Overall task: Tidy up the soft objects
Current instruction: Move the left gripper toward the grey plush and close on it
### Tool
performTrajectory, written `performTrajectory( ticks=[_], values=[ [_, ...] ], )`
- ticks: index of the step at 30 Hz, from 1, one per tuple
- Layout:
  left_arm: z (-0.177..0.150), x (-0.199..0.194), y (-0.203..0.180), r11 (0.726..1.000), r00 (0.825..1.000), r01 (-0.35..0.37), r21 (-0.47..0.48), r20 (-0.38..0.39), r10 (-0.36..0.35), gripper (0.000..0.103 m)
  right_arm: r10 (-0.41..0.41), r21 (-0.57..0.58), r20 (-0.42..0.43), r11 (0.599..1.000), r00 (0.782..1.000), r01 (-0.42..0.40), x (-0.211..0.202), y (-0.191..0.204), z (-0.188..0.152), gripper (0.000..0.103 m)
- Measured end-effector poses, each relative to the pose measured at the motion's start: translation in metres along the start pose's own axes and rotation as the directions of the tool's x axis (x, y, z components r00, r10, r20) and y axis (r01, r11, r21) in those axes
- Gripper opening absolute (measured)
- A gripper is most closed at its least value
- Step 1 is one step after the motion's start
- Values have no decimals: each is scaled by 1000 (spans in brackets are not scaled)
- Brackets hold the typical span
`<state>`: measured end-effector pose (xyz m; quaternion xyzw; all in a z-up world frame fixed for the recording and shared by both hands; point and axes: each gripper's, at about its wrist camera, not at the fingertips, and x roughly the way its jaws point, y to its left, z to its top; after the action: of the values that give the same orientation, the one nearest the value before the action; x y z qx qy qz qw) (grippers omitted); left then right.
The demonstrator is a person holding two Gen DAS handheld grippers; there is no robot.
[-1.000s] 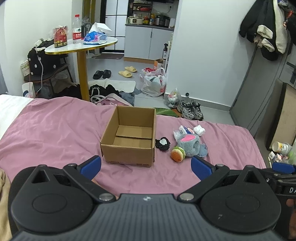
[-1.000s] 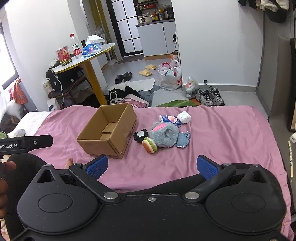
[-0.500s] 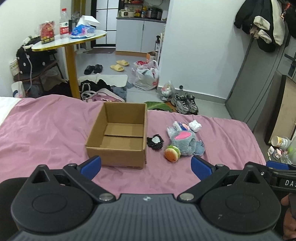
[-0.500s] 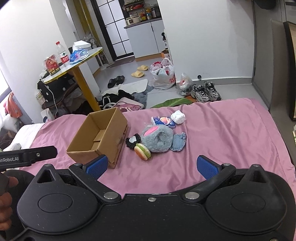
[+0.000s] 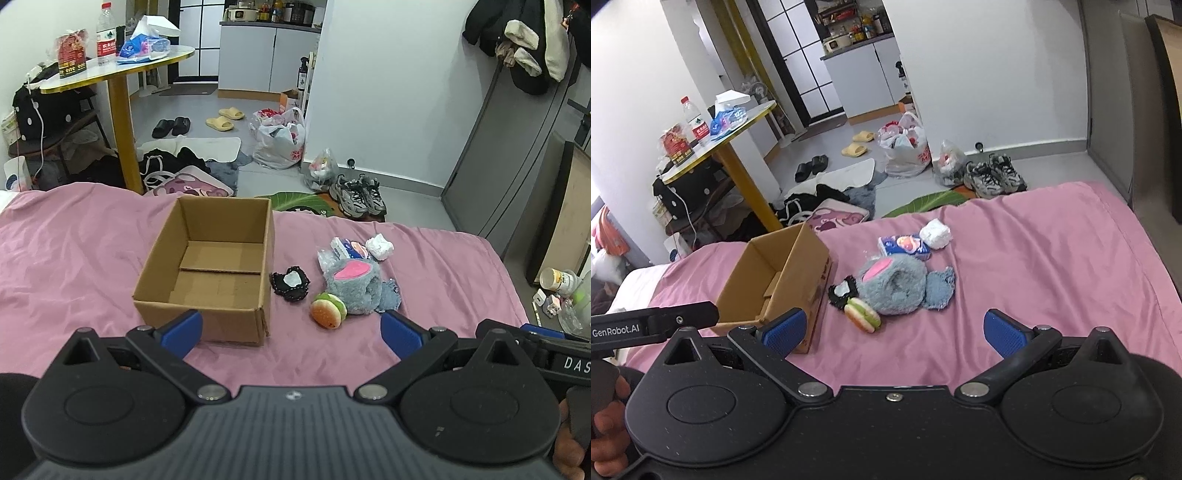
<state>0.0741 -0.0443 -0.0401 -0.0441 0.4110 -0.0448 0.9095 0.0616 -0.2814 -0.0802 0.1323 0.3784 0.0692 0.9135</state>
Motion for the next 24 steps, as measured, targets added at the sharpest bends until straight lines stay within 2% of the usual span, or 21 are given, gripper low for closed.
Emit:
performTrajectory(
  ticks=[10,14,17,19,21,24],
  values=[
    [10,27,-10,1000,1000,-4,0,-16,4,102,-2,36,-7,999,1000,2,23,-10,4,103],
    [16,40,-13,1000,999,-25,1,-34,25,102,14,88,-44,996,999,-10,37,-19,5,103],
    [19,48,-15,1000,999,6,-6,-49,-6,102,49,119,-55,992,997,-42,45,-23,5,103],
    [21,55,-20,1000,998,-4,14,-58,5,102,45,143,-67,989,997,-35,52,-28,6,103],
    [22,61,-25,999,998,-18,36,-61,21,102,42,191,-83,981,996,-26,60,-36,7,103],
    [24,70,-28,999,999,-4,40,-54,6,102,63,261,-95,965,994,-36,71,-46,9,103]
  ],
)
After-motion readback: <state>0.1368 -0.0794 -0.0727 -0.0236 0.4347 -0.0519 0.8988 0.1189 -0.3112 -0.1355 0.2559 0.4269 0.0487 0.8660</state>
